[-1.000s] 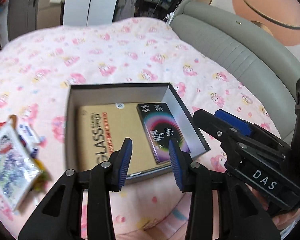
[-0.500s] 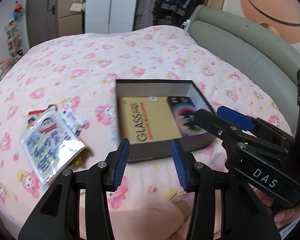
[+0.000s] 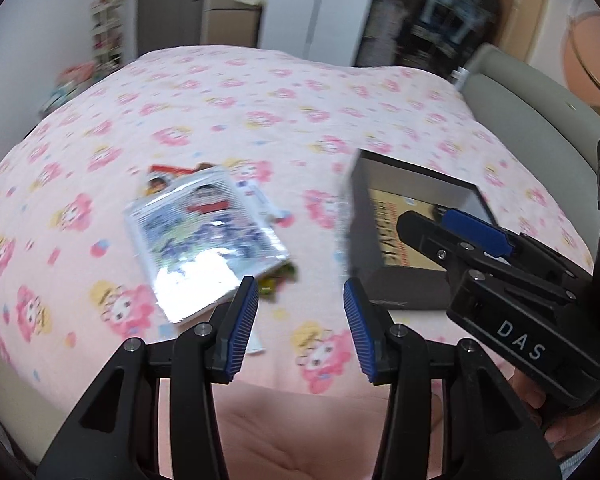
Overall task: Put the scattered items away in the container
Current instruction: 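Reach the right tool to the Shin-chan crayon pack and grasp it, then carry the crayon pack with the right tool into the black box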
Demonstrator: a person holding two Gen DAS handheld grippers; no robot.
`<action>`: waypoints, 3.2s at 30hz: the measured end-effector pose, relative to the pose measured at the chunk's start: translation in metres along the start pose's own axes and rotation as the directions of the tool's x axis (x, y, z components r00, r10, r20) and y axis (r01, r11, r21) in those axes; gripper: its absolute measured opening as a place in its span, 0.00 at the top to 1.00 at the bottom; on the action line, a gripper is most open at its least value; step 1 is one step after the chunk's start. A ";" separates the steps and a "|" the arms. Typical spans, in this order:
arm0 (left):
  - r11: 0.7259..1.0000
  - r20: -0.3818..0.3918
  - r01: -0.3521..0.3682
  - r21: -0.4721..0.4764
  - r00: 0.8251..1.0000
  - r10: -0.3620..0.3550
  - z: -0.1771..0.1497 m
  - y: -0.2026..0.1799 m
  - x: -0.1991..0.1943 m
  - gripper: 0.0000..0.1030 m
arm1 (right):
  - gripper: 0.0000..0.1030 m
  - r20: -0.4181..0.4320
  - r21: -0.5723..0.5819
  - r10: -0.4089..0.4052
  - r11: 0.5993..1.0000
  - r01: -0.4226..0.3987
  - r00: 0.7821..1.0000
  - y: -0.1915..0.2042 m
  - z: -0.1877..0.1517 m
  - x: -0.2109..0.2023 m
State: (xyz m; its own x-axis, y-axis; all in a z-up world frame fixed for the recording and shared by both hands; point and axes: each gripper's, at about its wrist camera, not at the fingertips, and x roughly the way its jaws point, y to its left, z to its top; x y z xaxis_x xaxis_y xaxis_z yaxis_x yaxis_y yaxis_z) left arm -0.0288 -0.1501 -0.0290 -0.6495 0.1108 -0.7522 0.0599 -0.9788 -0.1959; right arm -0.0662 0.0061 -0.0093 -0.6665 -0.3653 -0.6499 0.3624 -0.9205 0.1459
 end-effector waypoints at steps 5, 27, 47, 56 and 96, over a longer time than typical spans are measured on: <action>0.994 -0.020 -0.039 -0.100 0.999 0.037 0.000 0.042 0.015 0.56 | 0.55 -0.055 -0.055 0.009 0.998 -0.013 0.998 0.019 0.009 0.041; 0.848 -0.214 -0.177 -0.500 0.974 0.077 0.009 0.177 0.150 0.45 | 0.54 -0.355 -0.158 -0.033 0.987 -0.025 0.934 0.042 0.017 0.227; 0.812 -0.253 -0.144 -0.565 0.967 -0.005 0.013 0.194 0.189 0.34 | 0.47 -0.467 -0.093 0.107 0.981 -0.169 0.878 0.043 -0.010 0.238; 0.871 -0.166 -0.045 -0.490 0.985 -0.043 0.020 0.173 0.163 0.44 | 0.50 -0.396 -0.157 0.055 0.979 -0.127 0.917 0.047 -0.001 0.207; 0.980 -0.263 0.196 -0.045 0.944 -0.201 0.072 -0.140 0.206 0.44 | 0.50 -0.241 0.110 -0.036 0.992 0.064 0.970 -0.235 0.000 0.064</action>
State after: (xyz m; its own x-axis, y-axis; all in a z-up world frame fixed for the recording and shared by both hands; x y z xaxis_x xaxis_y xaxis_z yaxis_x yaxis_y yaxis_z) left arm -0.2258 -0.0027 -0.1110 -0.4259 0.3462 -0.8359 -0.0339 -0.9294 -0.3676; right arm -0.1943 0.1995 -0.0851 -0.5024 -0.2882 -0.8152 0.2450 -0.9516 0.1854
